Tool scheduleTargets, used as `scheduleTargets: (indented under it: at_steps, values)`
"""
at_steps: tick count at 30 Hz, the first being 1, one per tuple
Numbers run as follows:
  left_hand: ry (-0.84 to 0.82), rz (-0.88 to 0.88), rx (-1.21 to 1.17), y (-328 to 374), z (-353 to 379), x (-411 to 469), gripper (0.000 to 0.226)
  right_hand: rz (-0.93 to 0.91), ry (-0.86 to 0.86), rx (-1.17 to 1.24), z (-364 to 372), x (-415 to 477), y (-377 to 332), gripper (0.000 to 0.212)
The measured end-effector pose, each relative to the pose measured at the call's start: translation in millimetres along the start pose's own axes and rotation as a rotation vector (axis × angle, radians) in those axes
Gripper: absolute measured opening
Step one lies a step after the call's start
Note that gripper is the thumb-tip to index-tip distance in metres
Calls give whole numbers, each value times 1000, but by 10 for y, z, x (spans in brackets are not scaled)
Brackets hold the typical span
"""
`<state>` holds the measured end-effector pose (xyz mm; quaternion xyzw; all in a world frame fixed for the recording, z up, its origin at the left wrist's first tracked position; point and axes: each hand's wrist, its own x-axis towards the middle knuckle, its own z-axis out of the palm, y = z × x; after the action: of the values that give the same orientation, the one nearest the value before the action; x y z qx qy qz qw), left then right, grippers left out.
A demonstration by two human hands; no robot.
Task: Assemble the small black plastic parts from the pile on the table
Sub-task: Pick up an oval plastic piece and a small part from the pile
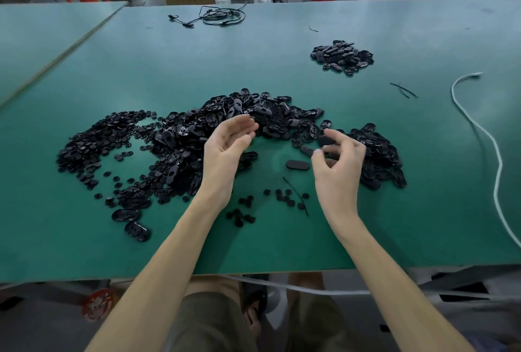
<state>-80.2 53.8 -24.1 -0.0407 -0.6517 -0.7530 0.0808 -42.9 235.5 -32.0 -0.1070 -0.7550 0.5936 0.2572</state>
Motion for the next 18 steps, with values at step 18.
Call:
scheduleTargets:
  at_steps: [18]
  values:
    - [-165, 195, 932, -124, -16, -7, 23, -267, -301, -268, 62, -71, -23, 17]
